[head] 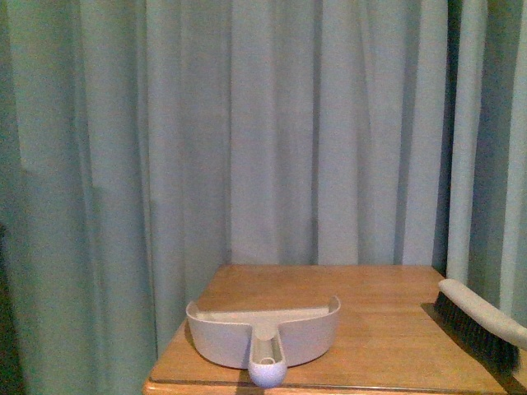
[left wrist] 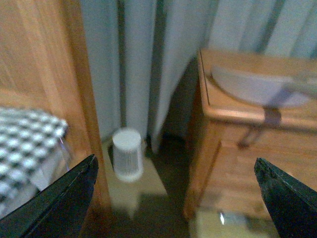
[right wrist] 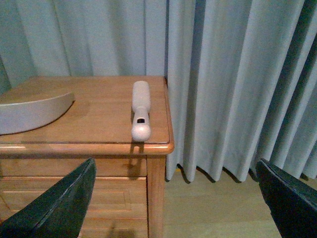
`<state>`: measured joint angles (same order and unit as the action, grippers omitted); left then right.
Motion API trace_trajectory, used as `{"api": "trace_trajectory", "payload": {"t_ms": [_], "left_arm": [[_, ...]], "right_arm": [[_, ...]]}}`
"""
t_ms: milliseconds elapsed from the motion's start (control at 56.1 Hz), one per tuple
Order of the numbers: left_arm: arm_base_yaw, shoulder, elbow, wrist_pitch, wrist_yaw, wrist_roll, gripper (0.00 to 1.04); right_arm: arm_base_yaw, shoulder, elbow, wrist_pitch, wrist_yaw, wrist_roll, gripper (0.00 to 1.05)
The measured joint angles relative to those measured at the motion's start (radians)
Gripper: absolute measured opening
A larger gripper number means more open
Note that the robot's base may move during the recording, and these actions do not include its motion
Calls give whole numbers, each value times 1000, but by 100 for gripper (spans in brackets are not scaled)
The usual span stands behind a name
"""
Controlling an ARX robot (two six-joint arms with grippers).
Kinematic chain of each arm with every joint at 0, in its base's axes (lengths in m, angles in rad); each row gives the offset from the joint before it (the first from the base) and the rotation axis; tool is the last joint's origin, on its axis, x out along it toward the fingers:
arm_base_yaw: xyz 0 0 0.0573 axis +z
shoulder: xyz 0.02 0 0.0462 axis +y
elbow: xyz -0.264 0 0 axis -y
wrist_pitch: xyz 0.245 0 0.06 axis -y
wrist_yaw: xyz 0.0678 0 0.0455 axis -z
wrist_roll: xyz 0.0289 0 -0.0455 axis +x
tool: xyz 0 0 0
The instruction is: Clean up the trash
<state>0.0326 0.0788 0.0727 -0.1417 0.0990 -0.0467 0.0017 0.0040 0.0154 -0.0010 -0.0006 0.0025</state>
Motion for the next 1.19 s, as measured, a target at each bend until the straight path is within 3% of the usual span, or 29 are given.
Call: {"api": "trace_trajectory", "payload": {"t_ms": [53,160,232,410,588,908,1193], "left_arm": [[10,94,57,-72,25,-19,97],[-52,292,229,-80,-51,-13,97],[-140,416,375,-83,-136,-1,97],[-454,760,766,-174,-335,-26,97],[-671,1070,1054,-190,-450,-56,97],[-784,1512,1316,-182,-526,-82,97],[-757,1740,1449,-278,-542,-99,97]], "right_arm": [[0,0,0,0,0,0,97],[0,0,0,0,0,0,97],[0,0,0,0,0,0,97],[0,0,0,0,0,0,97],[0,0,0,0,0,0,97],[0,0,0,0,0,0,97],[0,0,0,0,0,0,97]]}}
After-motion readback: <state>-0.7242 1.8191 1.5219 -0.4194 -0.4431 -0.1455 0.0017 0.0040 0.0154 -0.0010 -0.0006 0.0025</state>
